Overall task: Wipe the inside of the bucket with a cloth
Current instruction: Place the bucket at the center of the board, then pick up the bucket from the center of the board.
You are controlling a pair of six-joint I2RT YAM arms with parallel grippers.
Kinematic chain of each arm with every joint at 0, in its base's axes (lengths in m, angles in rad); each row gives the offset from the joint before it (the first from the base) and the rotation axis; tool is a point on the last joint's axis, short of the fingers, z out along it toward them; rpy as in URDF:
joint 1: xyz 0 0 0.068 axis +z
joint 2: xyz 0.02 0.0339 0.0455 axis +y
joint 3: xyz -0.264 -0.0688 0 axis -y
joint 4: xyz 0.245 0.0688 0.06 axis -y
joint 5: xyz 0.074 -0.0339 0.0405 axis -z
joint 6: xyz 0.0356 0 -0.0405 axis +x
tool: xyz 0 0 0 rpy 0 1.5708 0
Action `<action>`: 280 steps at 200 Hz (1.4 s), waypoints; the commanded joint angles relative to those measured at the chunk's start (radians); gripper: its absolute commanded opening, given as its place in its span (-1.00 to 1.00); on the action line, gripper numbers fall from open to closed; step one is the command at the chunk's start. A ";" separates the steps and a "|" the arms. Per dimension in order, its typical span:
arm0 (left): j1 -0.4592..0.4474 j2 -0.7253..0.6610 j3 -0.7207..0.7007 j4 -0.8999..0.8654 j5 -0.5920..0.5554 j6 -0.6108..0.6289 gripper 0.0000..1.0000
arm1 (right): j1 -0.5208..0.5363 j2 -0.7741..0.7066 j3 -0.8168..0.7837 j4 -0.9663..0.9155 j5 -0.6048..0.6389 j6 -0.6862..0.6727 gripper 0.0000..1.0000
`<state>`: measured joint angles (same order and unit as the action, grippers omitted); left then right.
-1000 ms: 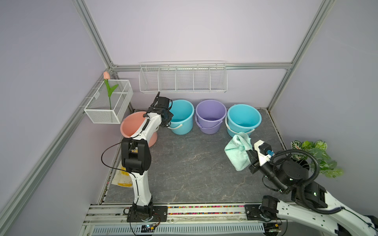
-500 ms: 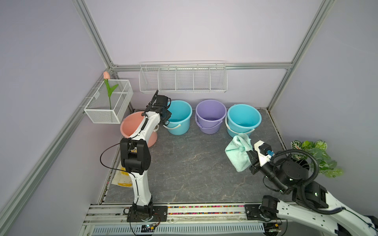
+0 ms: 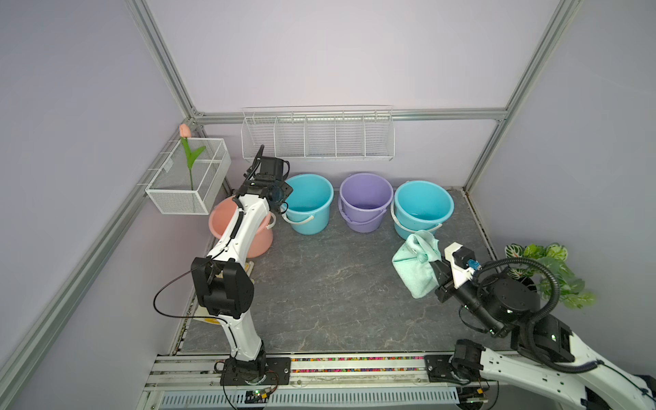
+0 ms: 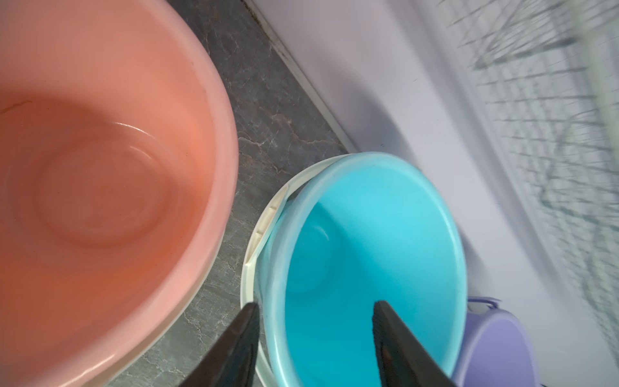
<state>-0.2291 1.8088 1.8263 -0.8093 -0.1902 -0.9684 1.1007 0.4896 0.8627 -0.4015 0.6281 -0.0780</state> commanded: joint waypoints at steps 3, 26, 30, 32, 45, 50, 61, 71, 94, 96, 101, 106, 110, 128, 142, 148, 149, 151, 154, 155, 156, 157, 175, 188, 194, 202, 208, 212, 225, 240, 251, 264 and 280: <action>0.001 -0.099 -0.044 0.031 -0.007 0.000 0.14 | -0.004 0.009 0.052 0.001 0.007 0.014 -0.86; -0.008 -0.171 -0.078 0.050 0.025 0.017 0.14 | -0.003 0.022 0.064 0.012 0.040 0.011 -0.86; -0.013 -0.182 -0.084 0.054 0.027 0.022 0.14 | -0.003 0.026 0.066 0.015 0.047 0.011 -0.87; -0.015 -0.187 -0.087 0.057 0.027 0.025 0.14 | -0.004 0.029 0.068 0.015 0.049 0.011 -0.86; -0.036 -0.223 -0.110 0.082 0.017 0.049 0.15 | -0.004 0.047 0.085 0.010 0.067 0.016 -0.86; -0.044 -0.235 -0.117 0.096 0.015 0.057 0.15 | -0.003 0.055 0.098 -0.002 0.068 0.028 -0.86; -0.064 -0.247 -0.119 0.110 0.009 0.071 0.19 | -0.003 0.076 0.124 -0.038 0.065 0.051 -0.86; -0.084 -0.248 -0.108 0.108 0.005 0.083 0.20 | -0.004 0.089 0.145 -0.069 0.066 0.076 -0.86; -0.121 -0.244 -0.096 0.115 0.026 0.089 0.21 | -0.003 0.107 0.159 -0.088 0.092 0.089 -0.86; -0.124 -0.243 -0.096 0.119 0.028 0.088 0.21 | -0.003 0.107 0.160 -0.089 0.094 0.090 -0.86; -0.132 -0.240 -0.098 0.127 0.028 0.093 0.23 | -0.002 0.109 0.163 -0.089 0.098 0.090 -0.87; -0.140 -0.235 -0.098 0.132 0.029 0.094 0.25 | -0.003 0.110 0.166 -0.088 0.100 0.090 -0.86; -0.147 -0.228 -0.095 0.134 0.033 0.094 0.26 | -0.004 0.110 0.166 -0.087 0.101 0.090 -0.86; -0.164 -0.193 -0.071 0.125 0.062 0.089 0.29 | -0.004 0.109 0.170 -0.080 0.102 0.093 -0.86; -0.183 -0.173 -0.049 0.121 0.064 0.091 0.30 | -0.003 0.106 0.170 -0.074 0.106 0.089 -0.86; -0.193 -0.165 -0.043 0.122 0.063 0.090 0.31 | -0.003 0.106 0.171 -0.072 0.107 0.085 -0.87; -0.194 -0.164 -0.042 0.122 0.063 0.090 0.31 | -0.003 0.106 0.171 -0.072 0.108 0.084 -0.87; -0.197 -0.162 -0.039 0.121 0.064 0.090 0.31 | -0.003 0.106 0.171 -0.071 0.108 0.083 -0.87; -0.199 -0.159 -0.035 0.121 0.064 0.089 0.31 | -0.003 0.107 0.171 -0.071 0.109 0.082 -0.87; -0.200 -0.157 -0.033 0.121 0.064 0.089 0.31 | -0.003 0.107 0.172 -0.071 0.109 0.081 -0.86; -0.201 -0.156 -0.032 0.121 0.063 0.089 0.31 | -0.003 0.107 0.172 -0.072 0.110 0.081 -0.86; -0.202 -0.155 -0.030 0.121 0.064 0.088 0.32 | -0.003 0.107 0.173 -0.072 0.110 0.081 -0.86; -0.218 -0.137 -0.008 0.114 0.059 0.087 0.32 | -0.004 0.109 0.174 -0.080 0.109 0.083 -0.86; -0.225 -0.131 0.002 0.111 0.053 0.088 0.33 | -0.004 0.107 0.170 -0.085 0.114 0.082 -0.86; -0.229 -0.130 0.004 0.111 0.050 0.086 0.33 | -0.003 0.106 0.170 -0.085 0.117 0.083 -0.86; -0.231 -0.130 0.007 0.111 0.045 0.083 0.34 | -0.003 0.104 0.170 -0.085 0.122 0.083 -0.87; -0.233 -0.129 0.011 0.108 0.044 0.083 0.34 | -0.003 0.104 0.171 -0.085 0.127 0.078 -0.87; -0.234 -0.128 0.014 0.107 0.043 0.082 0.34 | -0.004 0.105 0.173 -0.084 0.131 0.074 -0.87; -0.239 -0.120 0.024 0.102 0.035 0.075 0.35 | -0.003 0.109 0.182 -0.093 0.152 0.065 -0.87; -0.249 -0.110 0.035 0.094 0.024 0.070 0.35 | -0.003 0.117 0.192 -0.101 0.174 0.058 -0.86; -0.255 -0.102 0.042 0.083 0.025 0.060 0.35 | -0.004 0.119 0.195 -0.100 0.184 0.051 -0.86; -0.267 -0.098 0.041 0.082 0.015 0.053 0.35 | -0.006 0.125 0.194 -0.097 0.201 0.043 -0.86; -0.280 -0.093 0.044 0.082 0.001 0.036 0.36 | -0.011 0.134 0.201 -0.104 0.225 0.043 -0.86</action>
<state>-0.4881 1.6939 1.8416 -0.7025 -0.1547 -0.8974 1.1000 0.6083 1.0393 -0.5064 0.7906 -0.0273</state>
